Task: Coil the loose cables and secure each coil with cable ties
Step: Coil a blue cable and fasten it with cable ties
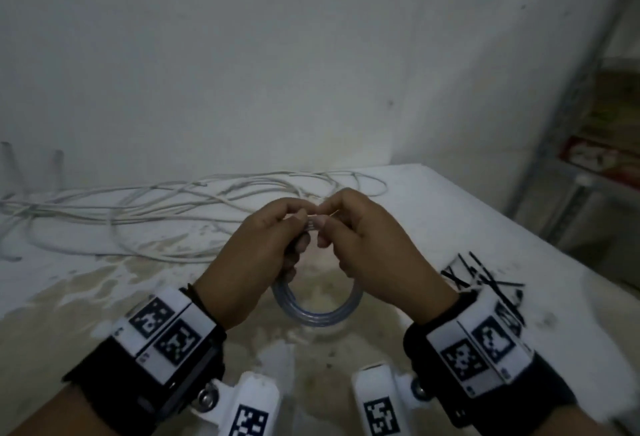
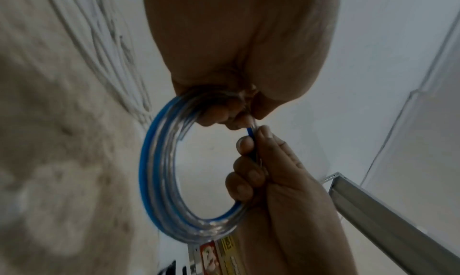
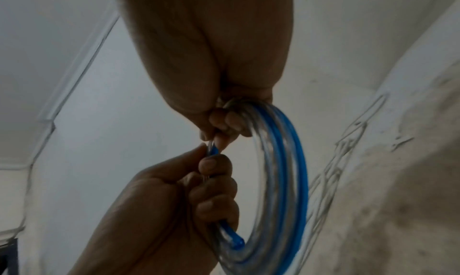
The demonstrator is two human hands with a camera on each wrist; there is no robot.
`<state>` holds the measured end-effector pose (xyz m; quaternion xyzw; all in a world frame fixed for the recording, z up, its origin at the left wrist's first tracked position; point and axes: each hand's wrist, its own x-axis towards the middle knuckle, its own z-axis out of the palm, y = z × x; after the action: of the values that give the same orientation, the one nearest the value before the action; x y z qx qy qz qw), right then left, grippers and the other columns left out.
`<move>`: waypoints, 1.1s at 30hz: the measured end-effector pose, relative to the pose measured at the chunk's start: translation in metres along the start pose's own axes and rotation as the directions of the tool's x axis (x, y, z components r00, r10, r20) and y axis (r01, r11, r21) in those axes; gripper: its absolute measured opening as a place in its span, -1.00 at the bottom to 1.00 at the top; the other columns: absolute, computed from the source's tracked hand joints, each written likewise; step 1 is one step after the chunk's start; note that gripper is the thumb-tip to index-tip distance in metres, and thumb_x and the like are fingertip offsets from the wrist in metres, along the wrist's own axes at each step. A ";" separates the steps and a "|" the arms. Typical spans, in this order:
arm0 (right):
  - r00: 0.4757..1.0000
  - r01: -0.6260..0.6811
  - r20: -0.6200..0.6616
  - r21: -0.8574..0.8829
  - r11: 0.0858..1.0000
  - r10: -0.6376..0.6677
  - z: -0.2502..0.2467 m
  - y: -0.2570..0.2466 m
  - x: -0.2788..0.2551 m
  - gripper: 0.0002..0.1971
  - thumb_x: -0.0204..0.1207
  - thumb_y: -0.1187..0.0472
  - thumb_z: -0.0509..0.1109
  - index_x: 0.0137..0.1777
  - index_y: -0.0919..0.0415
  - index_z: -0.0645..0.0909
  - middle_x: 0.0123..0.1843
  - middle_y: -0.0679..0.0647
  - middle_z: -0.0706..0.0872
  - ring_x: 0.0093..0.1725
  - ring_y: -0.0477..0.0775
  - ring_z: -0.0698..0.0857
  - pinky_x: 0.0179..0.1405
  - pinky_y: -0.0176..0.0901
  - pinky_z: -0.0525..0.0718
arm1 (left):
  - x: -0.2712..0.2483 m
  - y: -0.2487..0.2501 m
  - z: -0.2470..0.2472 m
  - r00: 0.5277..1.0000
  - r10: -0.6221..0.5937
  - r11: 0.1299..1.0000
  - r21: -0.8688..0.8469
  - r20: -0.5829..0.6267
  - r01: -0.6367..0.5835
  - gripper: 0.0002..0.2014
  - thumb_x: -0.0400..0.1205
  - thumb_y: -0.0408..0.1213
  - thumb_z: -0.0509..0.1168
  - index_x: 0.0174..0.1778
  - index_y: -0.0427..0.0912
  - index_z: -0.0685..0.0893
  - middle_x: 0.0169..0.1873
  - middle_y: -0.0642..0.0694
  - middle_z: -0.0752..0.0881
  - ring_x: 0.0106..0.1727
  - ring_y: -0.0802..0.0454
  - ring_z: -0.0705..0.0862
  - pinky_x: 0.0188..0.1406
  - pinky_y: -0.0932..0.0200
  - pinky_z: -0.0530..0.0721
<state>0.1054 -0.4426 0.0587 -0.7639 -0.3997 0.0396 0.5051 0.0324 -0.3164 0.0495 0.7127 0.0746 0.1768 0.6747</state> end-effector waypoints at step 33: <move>0.762 -0.258 -0.010 -0.922 0.289 0.648 -0.080 0.073 -0.001 -0.62 0.48 0.28 0.41 -0.55 0.22 0.41 -0.66 -0.01 0.50 -0.52 -0.05 0.45 -0.45 -0.27 0.44 | 0.003 -0.057 0.020 0.973 -0.222 0.917 -0.354 -0.061 0.186 -0.78 0.75 -0.29 0.10 0.00 -0.23 0.66 -0.50 -0.01 0.39 -0.65 0.20 0.24 -0.71 0.36 0.25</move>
<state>0.1839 -0.5146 0.0389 -0.9680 -0.2056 0.1121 -0.0900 0.0496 -0.3299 -0.0070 0.5617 0.1501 0.1513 0.7994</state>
